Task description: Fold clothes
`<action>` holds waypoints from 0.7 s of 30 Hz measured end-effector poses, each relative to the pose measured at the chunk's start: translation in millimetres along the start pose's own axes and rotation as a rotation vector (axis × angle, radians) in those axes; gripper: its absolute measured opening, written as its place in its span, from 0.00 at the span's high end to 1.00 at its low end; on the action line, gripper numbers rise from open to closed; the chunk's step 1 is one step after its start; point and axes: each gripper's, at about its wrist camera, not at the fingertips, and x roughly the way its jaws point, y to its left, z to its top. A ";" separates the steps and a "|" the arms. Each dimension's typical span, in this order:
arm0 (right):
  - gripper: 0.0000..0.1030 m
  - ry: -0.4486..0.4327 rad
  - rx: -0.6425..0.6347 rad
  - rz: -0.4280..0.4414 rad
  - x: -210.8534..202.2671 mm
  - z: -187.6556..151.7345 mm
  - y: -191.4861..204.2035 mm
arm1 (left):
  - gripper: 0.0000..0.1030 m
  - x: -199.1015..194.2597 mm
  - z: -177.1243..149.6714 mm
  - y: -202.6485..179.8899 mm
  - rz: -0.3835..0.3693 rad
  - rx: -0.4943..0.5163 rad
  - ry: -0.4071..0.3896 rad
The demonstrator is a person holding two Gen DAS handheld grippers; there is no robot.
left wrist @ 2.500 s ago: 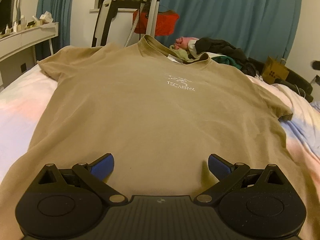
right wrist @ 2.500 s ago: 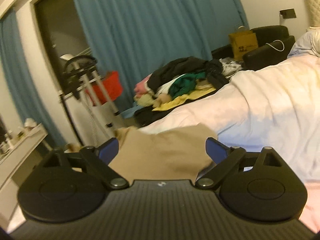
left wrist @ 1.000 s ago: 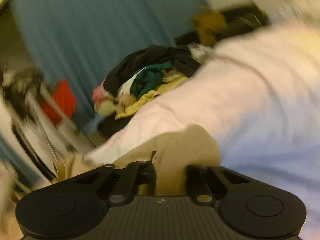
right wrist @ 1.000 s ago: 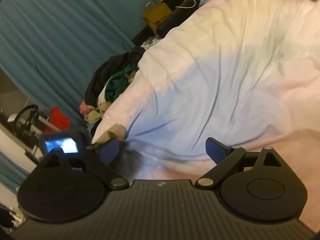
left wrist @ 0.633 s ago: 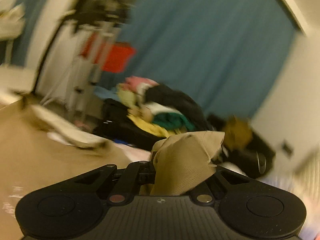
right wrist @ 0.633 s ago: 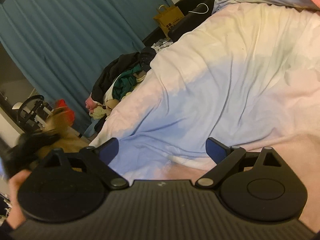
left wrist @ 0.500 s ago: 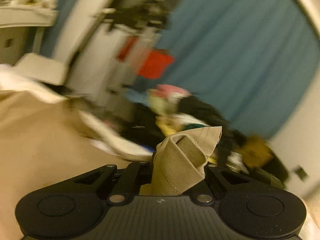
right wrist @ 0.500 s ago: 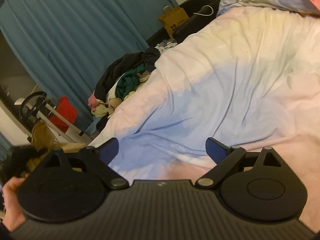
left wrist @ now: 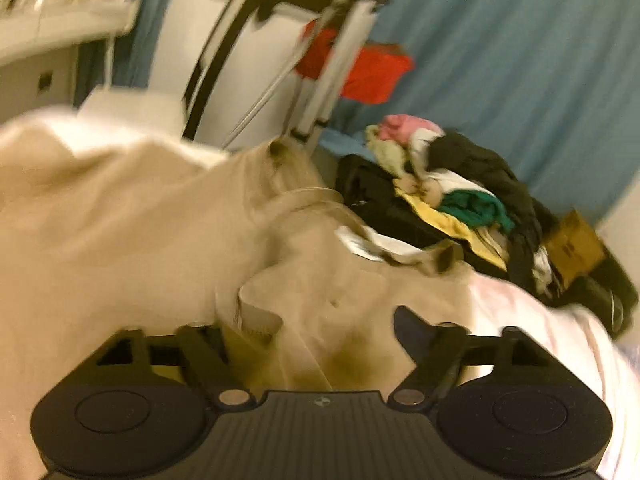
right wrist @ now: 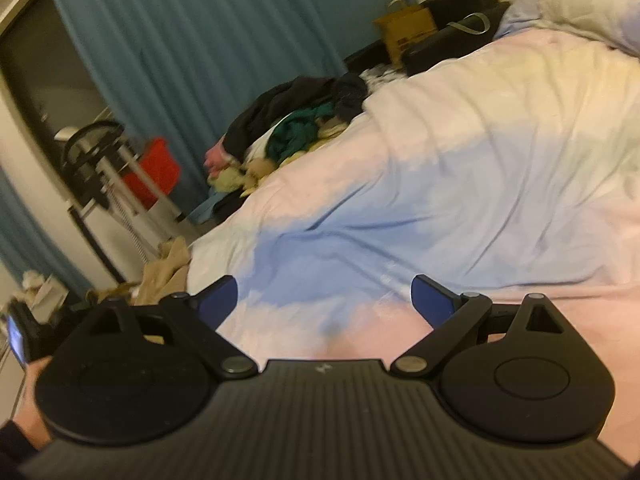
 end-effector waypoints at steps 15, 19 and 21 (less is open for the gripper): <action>0.08 0.151 -0.177 0.125 -40.9 -27.5 37.5 | 0.10 -263.2 -168.5 -33.7 -0.027 0.324 -0.026; 0.08 0.164 -0.143 0.128 -71.0 -38.3 40.0 | 0.10 -275.6 -188.2 -9.1 -0.039 0.285 0.027; 0.08 0.200 -0.056 0.133 -84.5 -47.9 29.7 | 0.10 -273.6 -188.4 2.0 -0.038 0.265 0.043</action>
